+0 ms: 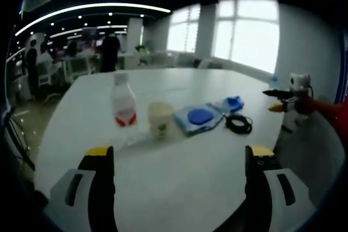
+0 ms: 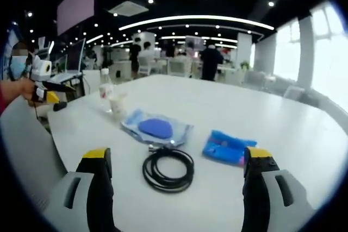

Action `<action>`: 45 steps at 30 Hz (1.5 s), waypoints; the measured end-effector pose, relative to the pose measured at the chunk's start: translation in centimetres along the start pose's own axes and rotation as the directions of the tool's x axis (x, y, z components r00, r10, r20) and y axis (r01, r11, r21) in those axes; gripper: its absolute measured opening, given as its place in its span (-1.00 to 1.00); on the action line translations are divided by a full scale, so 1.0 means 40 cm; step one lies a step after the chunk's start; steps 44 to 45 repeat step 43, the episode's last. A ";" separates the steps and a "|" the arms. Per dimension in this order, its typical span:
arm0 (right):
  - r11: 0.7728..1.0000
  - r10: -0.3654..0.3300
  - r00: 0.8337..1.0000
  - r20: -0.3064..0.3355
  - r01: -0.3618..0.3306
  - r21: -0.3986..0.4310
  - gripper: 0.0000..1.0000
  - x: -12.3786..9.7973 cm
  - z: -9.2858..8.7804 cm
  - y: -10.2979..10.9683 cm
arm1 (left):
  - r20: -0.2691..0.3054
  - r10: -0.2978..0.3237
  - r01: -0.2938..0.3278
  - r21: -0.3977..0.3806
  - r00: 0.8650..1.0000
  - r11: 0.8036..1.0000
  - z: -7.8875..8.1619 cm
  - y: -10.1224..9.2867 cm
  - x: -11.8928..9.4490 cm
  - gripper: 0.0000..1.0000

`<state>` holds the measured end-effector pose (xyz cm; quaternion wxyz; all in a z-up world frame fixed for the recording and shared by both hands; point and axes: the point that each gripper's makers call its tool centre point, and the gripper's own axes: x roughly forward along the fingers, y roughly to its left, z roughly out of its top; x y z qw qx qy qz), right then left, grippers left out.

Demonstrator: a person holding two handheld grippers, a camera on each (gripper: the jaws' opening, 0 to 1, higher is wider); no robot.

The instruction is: Arrange the tabletop items into an orderly group along one side of the table until the central work area is clear of visible clutter.

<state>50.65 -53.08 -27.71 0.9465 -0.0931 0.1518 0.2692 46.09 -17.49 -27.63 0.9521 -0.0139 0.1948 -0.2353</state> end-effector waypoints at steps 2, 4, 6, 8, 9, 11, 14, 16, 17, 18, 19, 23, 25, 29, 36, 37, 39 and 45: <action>1.000 0.001 1.000 0.000 -0.001 0.001 0.99 0.002 0.001 0.000 | 0.001 0.003 -0.003 -0.003 1.000 1.000 0.000 0.002 0.000 0.95; 1.000 0.001 1.000 0.001 -0.001 0.000 0.99 0.005 0.002 0.000 | 0.000 0.004 -0.004 -0.004 1.000 1.000 -0.001 0.003 0.000 0.95; 1.000 0.004 1.000 0.004 -0.004 0.002 0.99 0.006 0.004 0.000 | -0.001 0.003 -0.003 -0.003 1.000 1.000 -0.002 0.003 0.001 0.95; 1.000 0.004 1.000 0.003 -0.004 -0.001 0.99 0.008 0.005 0.000 | -0.003 0.003 -0.003 -0.003 1.000 1.000 -0.003 0.003 0.001 0.95; 1.000 0.005 1.000 0.003 -0.005 -0.001 0.99 0.009 0.005 -0.001 | -0.003 0.003 -0.003 -0.003 1.000 1.000 -0.003 0.002 0.002 0.95; 1.000 0.005 1.000 0.004 -0.005 0.001 0.99 0.011 0.005 -0.002 | -0.005 0.003 -0.003 -0.002 1.000 1.000 -0.004 0.002 0.002 0.94; 1.000 0.007 1.000 0.003 -0.007 0.003 0.99 0.013 0.004 -0.002 | -0.008 0.002 -0.002 -0.002 1.000 1.000 -0.005 0.001 0.002 0.94; 1.000 0.009 1.000 0.000 -0.009 0.002 0.99 0.015 0.002 0.000 | -0.010 0.001 -0.001 -0.002 1.000 1.000 -0.006 0.000 0.002 0.94; 1.000 0.010 1.000 0.001 -0.010 0.002 0.99 0.015 0.003 0.001 | -0.010 0.000 0.000 -0.003 1.000 1.000 -0.006 -0.001 0.002 0.93; 1.000 0.011 1.000 0.002 -0.011 0.003 0.99 0.015 0.003 0.001 | -0.011 -0.001 0.001 -0.003 1.000 1.000 -0.006 -0.002 0.003 0.93; 1.000 0.011 1.000 0.002 -0.011 0.004 0.99 0.016 0.003 0.002 | -0.012 -0.001 0.001 -0.002 1.000 1.000 -0.007 -0.002 0.003 0.93; 1.000 0.012 1.000 0.001 -0.012 0.008 0.99 0.018 0.004 0.002 | -0.011 -0.001 0.001 -0.001 1.000 1.000 -0.006 -0.002 0.002 0.93; 1.000 0.012 1.000 0.002 -0.012 0.005 0.99 0.018 0.006 0.002 | -0.011 0.000 0.000 -0.002 1.000 1.000 -0.006 -0.001 0.002 0.93; 1.000 0.015 1.000 0.002 -0.015 0.004 0.99 0.020 0.009 0.004 | -0.010 -0.001 0.001 -0.003 1.000 1.000 -0.006 -0.001 0.002 0.93; 1.000 0.017 1.000 0.003 -0.017 0.003 0.99 0.021 0.012 0.007 | -0.015 -0.005 0.005 0.000 1.000 1.000 -0.008 -0.004 0.002 0.93; 1.000 0.016 1.000 0.002 -0.016 0.002 0.99 0.020 0.012 0.007 | -0.016 -0.005 0.005 0.000 1.000 1.000 -0.008 -0.004 0.003 0.93; 1.000 0.016 1.000 0.002 -0.016 0.004 0.99 0.019 0.012 0.006 | -0.014 -0.006 0.006 -0.001 1.000 1.000 -0.008 -0.003 0.002 0.93; 1.000 0.014 1.000 0.001 -0.014 0.005 0.99 0.017 0.011 0.008 | -0.016 -0.008 0.008 -0.001 1.000 1.000 -0.009 -0.004 0.003 0.93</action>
